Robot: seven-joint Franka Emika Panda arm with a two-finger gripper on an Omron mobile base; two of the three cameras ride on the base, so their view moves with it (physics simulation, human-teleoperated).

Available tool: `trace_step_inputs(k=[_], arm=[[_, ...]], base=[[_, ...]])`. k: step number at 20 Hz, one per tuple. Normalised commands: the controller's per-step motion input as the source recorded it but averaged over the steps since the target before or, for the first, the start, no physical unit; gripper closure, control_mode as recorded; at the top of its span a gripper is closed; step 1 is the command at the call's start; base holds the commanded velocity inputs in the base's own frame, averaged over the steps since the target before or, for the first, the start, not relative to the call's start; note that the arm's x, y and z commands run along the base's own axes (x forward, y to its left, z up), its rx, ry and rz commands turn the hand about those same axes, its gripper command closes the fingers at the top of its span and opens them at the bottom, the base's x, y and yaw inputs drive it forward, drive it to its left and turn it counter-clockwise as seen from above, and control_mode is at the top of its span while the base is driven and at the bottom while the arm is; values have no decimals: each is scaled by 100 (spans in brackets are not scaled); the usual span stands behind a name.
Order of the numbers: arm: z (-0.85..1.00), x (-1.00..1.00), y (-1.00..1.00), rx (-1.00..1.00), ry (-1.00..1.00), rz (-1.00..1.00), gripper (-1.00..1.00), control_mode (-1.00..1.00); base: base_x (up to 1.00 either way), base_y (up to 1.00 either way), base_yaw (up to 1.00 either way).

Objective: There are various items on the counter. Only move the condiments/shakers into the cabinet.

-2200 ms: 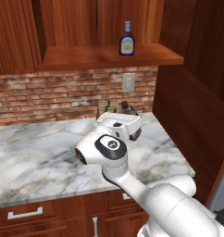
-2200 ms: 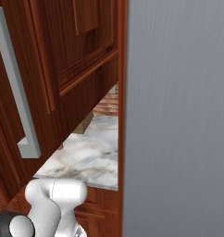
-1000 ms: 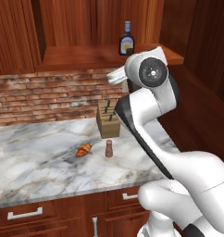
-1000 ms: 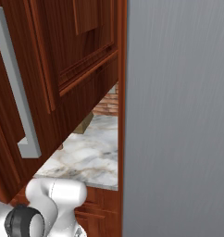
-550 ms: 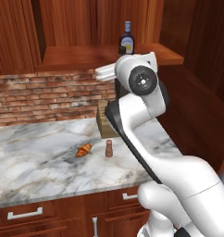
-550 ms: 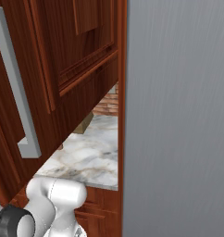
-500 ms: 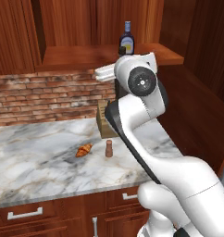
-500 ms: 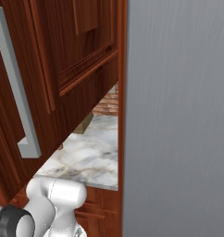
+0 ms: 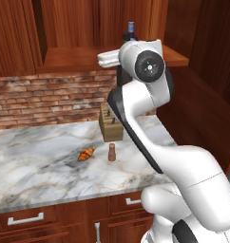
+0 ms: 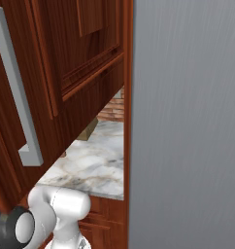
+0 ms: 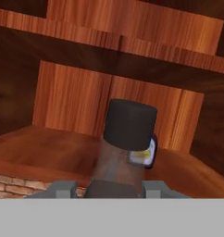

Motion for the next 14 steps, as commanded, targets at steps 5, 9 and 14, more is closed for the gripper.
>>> trace_step_inputs(k=[5, 9, 14], arm=[[1, 32, 0, 0, 0, 0, 100, -100], [-1, 42, 0, 0, 0, 0, 100, -100], [8, 41, 0, 0, 0, 0, 100, -100]], base=[[0, 0, 0], [0, 0, 0], [0, 0, 0]])
